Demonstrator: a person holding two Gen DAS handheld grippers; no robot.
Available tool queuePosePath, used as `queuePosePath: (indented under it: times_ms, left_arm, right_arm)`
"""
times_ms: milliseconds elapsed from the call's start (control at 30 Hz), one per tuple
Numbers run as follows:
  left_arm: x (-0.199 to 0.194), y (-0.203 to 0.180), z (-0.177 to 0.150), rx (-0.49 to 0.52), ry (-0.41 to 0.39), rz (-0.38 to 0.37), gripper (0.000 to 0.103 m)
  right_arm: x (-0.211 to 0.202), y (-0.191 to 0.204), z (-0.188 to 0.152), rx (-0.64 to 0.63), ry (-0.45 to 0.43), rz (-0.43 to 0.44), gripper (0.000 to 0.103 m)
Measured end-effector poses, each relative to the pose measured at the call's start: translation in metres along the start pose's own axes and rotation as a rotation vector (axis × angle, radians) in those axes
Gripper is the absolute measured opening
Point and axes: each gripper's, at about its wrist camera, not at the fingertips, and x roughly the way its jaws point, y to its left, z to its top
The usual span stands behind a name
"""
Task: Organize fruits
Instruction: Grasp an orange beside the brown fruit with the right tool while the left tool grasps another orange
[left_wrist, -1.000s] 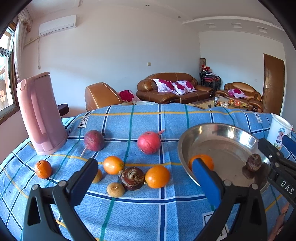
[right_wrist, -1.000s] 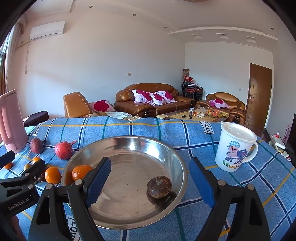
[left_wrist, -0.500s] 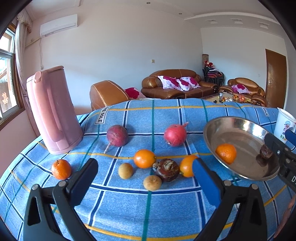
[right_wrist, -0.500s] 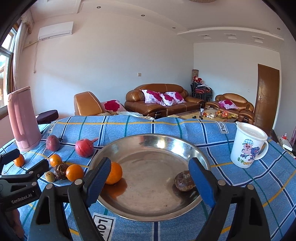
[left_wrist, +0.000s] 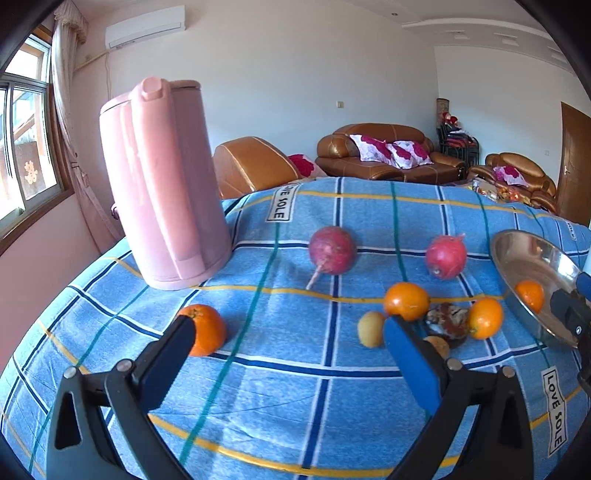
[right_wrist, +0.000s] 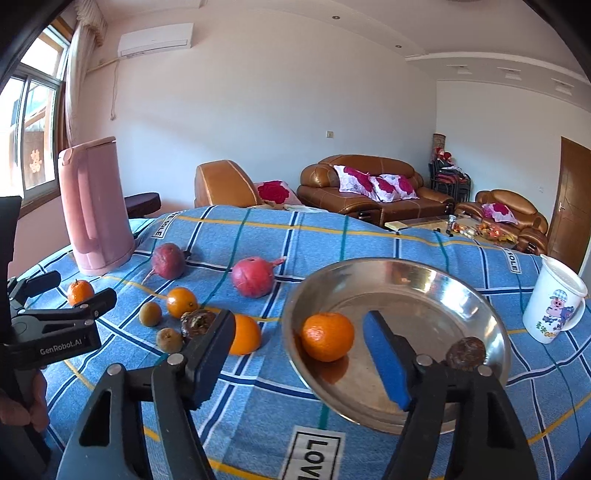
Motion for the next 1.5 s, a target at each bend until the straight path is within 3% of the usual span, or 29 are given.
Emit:
queuePosePath:
  times_ms: [100, 167, 233, 567, 733, 900, 1033, 1300, 1367, 1433, 1500]
  left_arm:
    - [0.008, 0.02, 0.0, -0.032, 0.023, 0.027, 0.103]
    - [0.014, 0.033, 0.001, -0.06, 0.045, 0.04, 0.103]
    - [0.02, 0.045, 0.0, -0.087, 0.067, 0.051, 0.103]
    - [0.037, 0.082, -0.004, -0.148, 0.138, 0.1, 0.103]
    - [0.044, 0.092, -0.007, -0.146, 0.176, 0.096, 0.103]
    - [0.05, 0.096, -0.009, -0.128, 0.214, 0.077, 0.103]
    - [0.053, 0.103, -0.008, -0.175, 0.224, 0.028, 0.103]
    - [0.081, 0.097, 0.003, -0.211, 0.258, 0.093, 0.103]
    - [0.091, 0.096, 0.003, -0.229, 0.291, 0.077, 0.1]
    - [0.101, 0.097, 0.003, -0.253, 0.329, 0.058, 0.087]
    - [0.099, 0.095, 0.004, -0.24, 0.315, 0.041, 0.078]
  right_arm:
    - [0.009, 0.012, 0.002, -0.024, 0.028, 0.029, 0.062]
    - [0.017, 0.019, 0.002, -0.041, 0.062, 0.05, 0.05]
    - [0.026, 0.024, 0.002, -0.051, 0.099, 0.068, 0.048]
    - [0.067, 0.037, 0.004, -0.096, 0.253, 0.129, 0.046]
    - [0.077, 0.044, 0.006, -0.179, 0.267, 0.098, 0.046]
    - [0.082, 0.039, 0.009, -0.22, 0.28, 0.143, 0.046]
    - [0.083, 0.033, 0.004, -0.264, 0.321, 0.206, 0.044]
    - [0.096, 0.058, 0.001, -0.437, 0.307, 0.138, 0.043]
    - [0.098, 0.059, 0.004, -0.449, 0.31, 0.138, 0.043]
    - [0.098, 0.058, 0.004, -0.443, 0.315, 0.139, 0.043]
    - [0.095, 0.058, 0.003, -0.438, 0.31, 0.133, 0.042]
